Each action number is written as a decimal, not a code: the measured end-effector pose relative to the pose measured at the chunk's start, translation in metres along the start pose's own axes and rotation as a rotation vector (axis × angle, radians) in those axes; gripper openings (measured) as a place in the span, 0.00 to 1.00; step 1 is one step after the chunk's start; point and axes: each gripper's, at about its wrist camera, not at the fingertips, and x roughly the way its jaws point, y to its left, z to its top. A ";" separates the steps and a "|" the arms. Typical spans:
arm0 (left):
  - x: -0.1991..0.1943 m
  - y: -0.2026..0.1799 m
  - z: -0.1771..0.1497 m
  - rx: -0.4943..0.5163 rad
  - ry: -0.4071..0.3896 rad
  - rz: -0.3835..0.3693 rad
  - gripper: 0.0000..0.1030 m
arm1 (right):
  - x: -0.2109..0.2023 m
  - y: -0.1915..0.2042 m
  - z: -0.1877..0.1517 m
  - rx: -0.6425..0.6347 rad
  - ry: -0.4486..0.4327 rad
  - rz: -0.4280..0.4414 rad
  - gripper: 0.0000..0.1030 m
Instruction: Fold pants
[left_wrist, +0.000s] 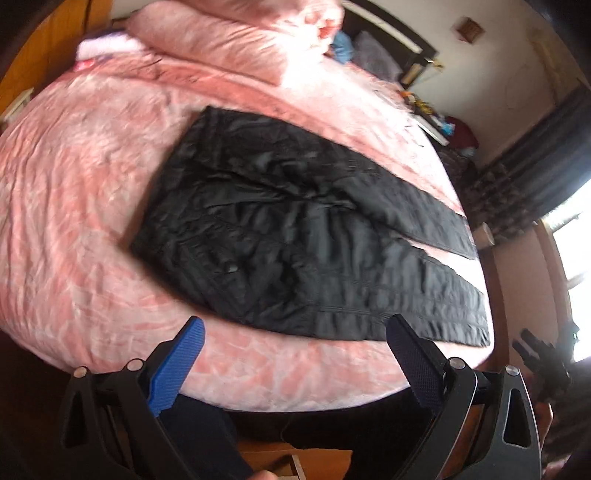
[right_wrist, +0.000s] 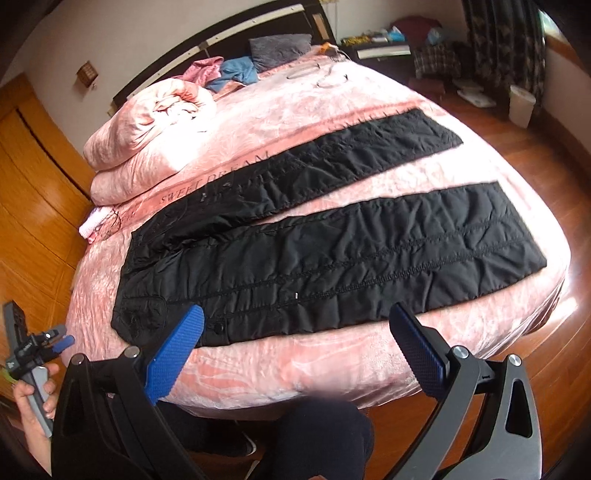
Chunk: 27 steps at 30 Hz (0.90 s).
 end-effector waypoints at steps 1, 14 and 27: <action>0.013 0.023 0.007 -0.068 0.027 0.002 0.96 | 0.008 -0.018 0.002 0.050 0.015 0.036 0.97; 0.114 0.153 0.035 -0.517 0.159 -0.070 0.48 | 0.051 -0.121 -0.016 0.266 0.069 0.121 0.97; 0.126 0.148 0.036 -0.510 0.112 -0.049 0.50 | 0.026 -0.296 0.015 0.675 -0.099 0.079 0.82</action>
